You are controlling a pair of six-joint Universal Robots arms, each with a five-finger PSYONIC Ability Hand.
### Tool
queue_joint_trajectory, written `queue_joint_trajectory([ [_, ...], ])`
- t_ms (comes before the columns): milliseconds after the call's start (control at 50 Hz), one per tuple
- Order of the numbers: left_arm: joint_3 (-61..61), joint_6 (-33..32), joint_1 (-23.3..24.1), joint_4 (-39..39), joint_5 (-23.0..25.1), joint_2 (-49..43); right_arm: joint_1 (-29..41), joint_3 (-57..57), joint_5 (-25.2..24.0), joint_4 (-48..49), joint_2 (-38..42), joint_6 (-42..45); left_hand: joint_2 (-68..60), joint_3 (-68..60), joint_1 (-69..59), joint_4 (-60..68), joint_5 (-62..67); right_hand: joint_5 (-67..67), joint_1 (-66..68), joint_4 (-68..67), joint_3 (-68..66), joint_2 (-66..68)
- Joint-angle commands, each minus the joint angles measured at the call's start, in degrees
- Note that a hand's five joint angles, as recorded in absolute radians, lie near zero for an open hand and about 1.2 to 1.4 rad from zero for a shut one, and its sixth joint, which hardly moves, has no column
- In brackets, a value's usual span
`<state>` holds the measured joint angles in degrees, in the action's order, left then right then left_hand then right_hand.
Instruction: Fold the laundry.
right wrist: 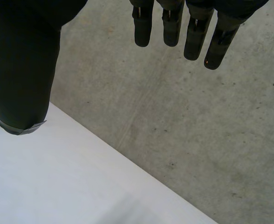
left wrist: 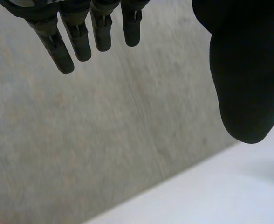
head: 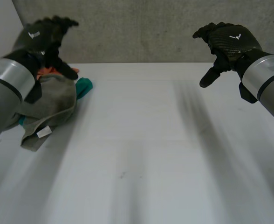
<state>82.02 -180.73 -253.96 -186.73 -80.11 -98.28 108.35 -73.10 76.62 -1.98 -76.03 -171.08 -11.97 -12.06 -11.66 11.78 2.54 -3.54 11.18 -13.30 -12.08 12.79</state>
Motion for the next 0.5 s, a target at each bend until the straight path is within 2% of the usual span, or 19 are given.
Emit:
queue_joint_trajectory([
  [20, 1.4, -14.4, -0.6, 4.0, -1.1, -8.1, -0.5, 0.9, -0.2, -3.4, -1.1, 1.8, 0.4, 0.5, 0.1, -0.2, -1.0, 3.5, -1.2, 3.3, 2.1, -2.8],
  [60, 1.6, -20.5, -1.4, 3.7, -2.3, -10.9, -0.5, 0.9, -0.3, -5.5, -1.6, 4.0, 0.2, 0.3, -0.1, -0.1, -0.8, 3.5, -1.2, 3.3, 2.1, -2.8],
  [140, 1.0, -27.8, -4.7, 1.5, -5.0, -17.2, -0.5, -0.5, -0.2, -6.8, -1.6, 6.9, -0.1, 0.0, -0.4, 0.3, -0.5, 3.5, -1.2, 3.3, 2.1, -2.8],
  [280, -2.6, -31.3, -7.5, -8.4, -6.5, -28.2, -0.5, -4.8, -0.2, -6.7, -1.5, 7.5, -2.4, -2.4, -2.8, 2.6, 1.9, 3.5, -1.2, 3.3, 2.1, -2.8],
  [400, -6.3, -34.4, -9.1, -10.2, -6.3, -34.8, -0.5, -7.8, -0.3, -6.3, -1.4, 7.8, -8.2, -8.1, -8.5, 8.3, 7.6, 3.5, -1.2, 3.3, 2.1, -2.8],
  [420, -7.0, -34.9, -9.4, -10.1, -6.3, -35.6, -0.5, -8.2, -0.4, -6.2, -1.4, 7.8, -10.8, -10.7, -11.1, 11.0, 10.3, 3.5, -1.2, 3.3, 2.1, -2.8],
  [500, -9.1, -36.5, -10.2, -9.9, -6.4, -37.6, -0.7, -9.3, -0.3, -5.2, -1.3, 8.0, -42.0, -42.0, -42.4, 42.2, 41.5, 3.5, -1.2, 3.3, 2.1, -2.8],
])
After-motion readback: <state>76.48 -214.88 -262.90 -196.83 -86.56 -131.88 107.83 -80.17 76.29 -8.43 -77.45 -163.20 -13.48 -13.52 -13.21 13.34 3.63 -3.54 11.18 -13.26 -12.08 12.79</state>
